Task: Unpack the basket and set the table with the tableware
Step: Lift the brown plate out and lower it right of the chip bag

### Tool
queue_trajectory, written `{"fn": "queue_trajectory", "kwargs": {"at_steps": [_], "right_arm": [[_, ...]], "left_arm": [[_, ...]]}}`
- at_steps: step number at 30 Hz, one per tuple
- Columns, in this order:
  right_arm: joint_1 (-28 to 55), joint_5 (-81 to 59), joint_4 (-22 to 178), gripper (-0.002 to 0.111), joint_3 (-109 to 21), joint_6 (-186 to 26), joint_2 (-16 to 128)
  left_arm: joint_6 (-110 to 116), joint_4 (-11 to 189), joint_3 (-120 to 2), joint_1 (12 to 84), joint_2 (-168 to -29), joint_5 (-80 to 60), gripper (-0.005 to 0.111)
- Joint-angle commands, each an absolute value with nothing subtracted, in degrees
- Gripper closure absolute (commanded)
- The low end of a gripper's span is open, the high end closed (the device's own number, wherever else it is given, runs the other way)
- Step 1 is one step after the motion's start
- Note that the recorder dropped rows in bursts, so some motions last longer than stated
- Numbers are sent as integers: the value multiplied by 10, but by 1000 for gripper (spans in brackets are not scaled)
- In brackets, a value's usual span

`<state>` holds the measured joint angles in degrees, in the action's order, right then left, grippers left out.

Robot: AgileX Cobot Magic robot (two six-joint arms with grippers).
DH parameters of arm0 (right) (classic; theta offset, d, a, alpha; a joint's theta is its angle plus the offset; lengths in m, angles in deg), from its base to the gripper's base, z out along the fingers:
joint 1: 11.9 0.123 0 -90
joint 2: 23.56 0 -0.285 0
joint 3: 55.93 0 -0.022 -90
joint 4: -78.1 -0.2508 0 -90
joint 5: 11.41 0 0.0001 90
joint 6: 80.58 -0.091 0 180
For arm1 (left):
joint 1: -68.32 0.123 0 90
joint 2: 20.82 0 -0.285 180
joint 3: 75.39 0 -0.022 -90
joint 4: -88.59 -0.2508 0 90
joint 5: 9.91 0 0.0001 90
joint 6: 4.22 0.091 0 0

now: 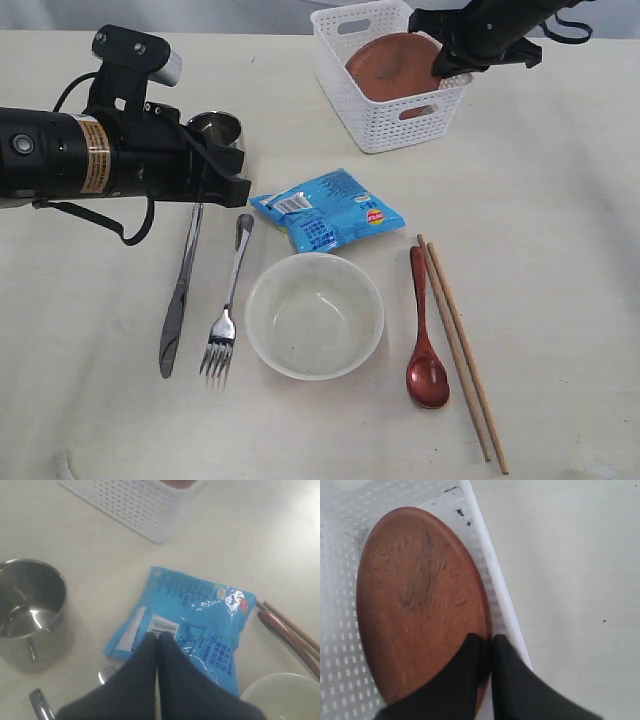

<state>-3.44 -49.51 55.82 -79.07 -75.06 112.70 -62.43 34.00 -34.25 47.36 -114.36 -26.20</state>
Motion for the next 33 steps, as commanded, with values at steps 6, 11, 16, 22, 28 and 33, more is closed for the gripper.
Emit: {"fn": "queue_trajectory", "kwargs": {"at_steps": [6, 11, 16, 22, 28, 33], "right_arm": [[-37, -569, 550, 109, -854, -740, 1119], [-38, -602, 551, 109, -893, -738, 1098], [-52, -655, 550, 109, -911, -732, 1058], [-98, -765, 547, 109, -912, -686, 992], [-141, -814, 510, 109, -891, -662, 919], [-143, -814, 471, 109, -754, -630, 859]], "left_arm": [[-626, 339, -339, 476, -1139, -266, 107], [-623, 339, -339, 476, -1139, -266, 107], [-623, 339, -339, 476, -1139, -266, 107], [-623, 337, -339, 476, -1139, -264, 107], [-624, 337, -339, 476, -1139, -264, 107], [-625, 337, -339, 476, -1139, -262, 107]]}}
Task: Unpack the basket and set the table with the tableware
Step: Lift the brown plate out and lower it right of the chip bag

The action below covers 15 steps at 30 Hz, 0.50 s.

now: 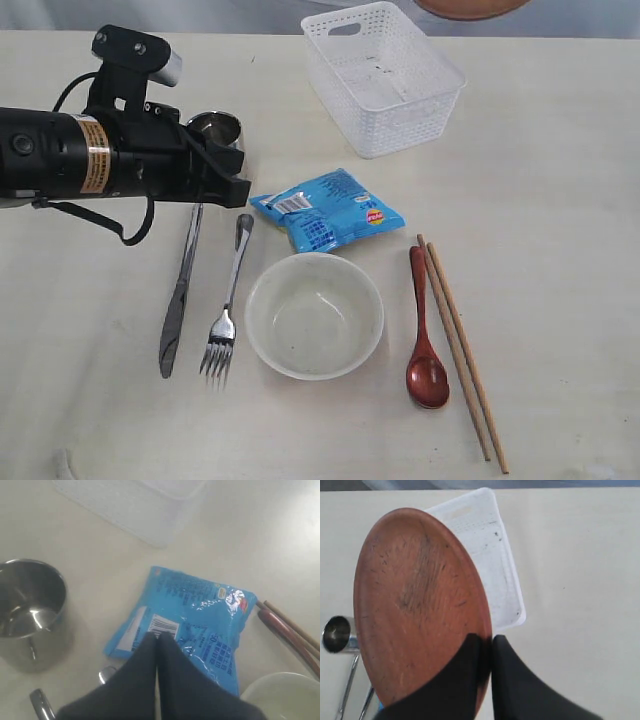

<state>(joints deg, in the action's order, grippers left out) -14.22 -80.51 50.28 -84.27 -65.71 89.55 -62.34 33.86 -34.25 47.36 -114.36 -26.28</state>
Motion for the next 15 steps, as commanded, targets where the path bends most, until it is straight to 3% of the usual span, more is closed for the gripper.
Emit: {"fn": "queue_trajectory", "kwargs": {"at_steps": [1, 8, 15], "right_arm": [[-140, -814, 469, 109, -717, -628, 851], [-138, -679, 462, 109, -506, -571, 830], [-138, -605, 433, 109, -452, -558, 861]], "left_arm": [[-625, 337, -339, 476, -1139, -262, 107], [-634, 334, -339, 476, -1139, -261, 107], [-634, 334, -332, 476, -1139, -264, 107]]}}
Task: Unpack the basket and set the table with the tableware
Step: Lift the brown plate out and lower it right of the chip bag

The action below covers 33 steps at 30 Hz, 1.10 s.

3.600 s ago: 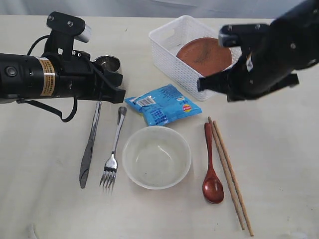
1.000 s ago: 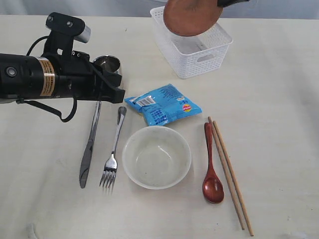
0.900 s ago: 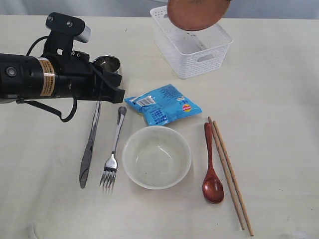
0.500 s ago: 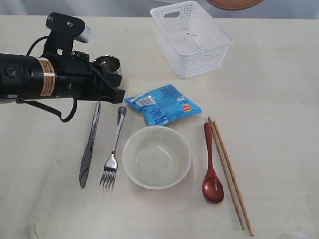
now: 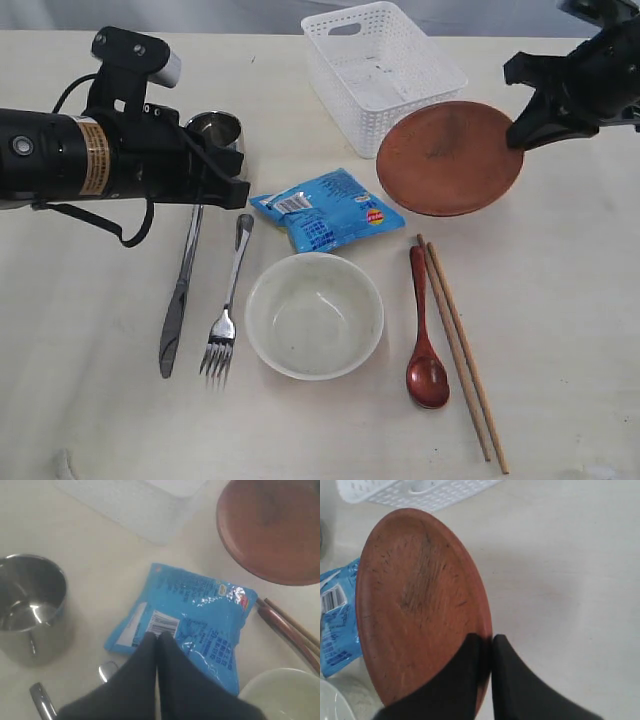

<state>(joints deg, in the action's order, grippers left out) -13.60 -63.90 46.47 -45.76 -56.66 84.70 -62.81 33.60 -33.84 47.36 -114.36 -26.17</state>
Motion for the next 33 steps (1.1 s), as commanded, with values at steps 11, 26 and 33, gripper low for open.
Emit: {"fn": "queue_trajectory", "kwargs": {"at_steps": [11, 26, 33], "right_arm": [[-138, -528, 412, 109, -452, -548, 938], [-135, -510, 321, 109, -452, -482, 997], [-124, -539, 317, 108, -452, -478, 1020]], "left_arm": [[-634, 334, -332, 476, -1139, -264, 107], [-634, 334, -332, 476, -1139, -265, 107], [-634, 334, -332, 476, -1139, -282, 107]]}}
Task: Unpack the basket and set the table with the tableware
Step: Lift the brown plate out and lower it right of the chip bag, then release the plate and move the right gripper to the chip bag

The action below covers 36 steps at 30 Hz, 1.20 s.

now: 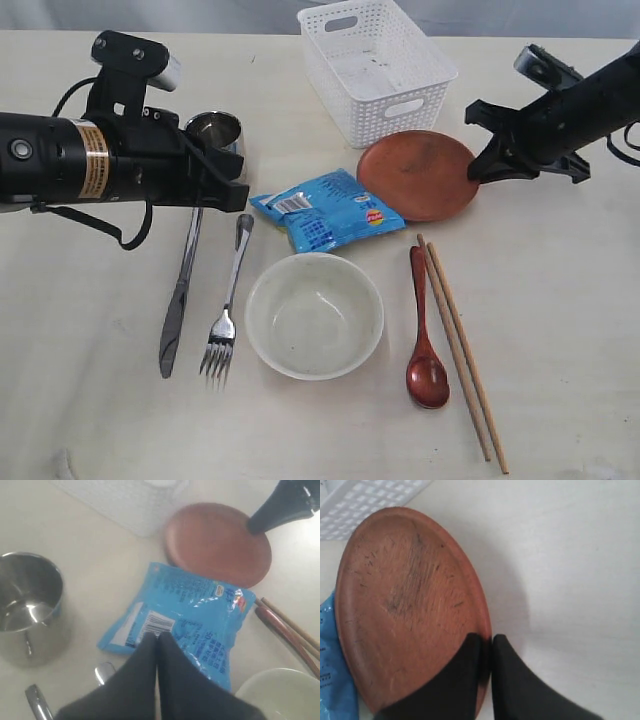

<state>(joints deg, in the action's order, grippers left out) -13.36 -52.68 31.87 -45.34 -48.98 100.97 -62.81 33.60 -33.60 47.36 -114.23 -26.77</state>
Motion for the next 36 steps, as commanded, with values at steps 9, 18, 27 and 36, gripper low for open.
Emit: {"fn": "queue_trajectory", "kwargs": {"at_steps": [9, 18, 27, 36], "right_arm": [[-118, -555, 289, 67, -461, -450, 1020], [-21, -645, 360, 67, -580, -437, 959], [203, -511, 513, 45, -580, -488, 979], [276, -492, 588, 45, -580, -561, 1011]], "left_arm": [[-634, 334, -332, 476, -1139, -281, 107], [-630, 353, -342, 478, -1139, -165, 107], [-632, 353, -348, 478, -1139, -125, 107], [-632, 353, -348, 478, -1139, -125, 107]]}}
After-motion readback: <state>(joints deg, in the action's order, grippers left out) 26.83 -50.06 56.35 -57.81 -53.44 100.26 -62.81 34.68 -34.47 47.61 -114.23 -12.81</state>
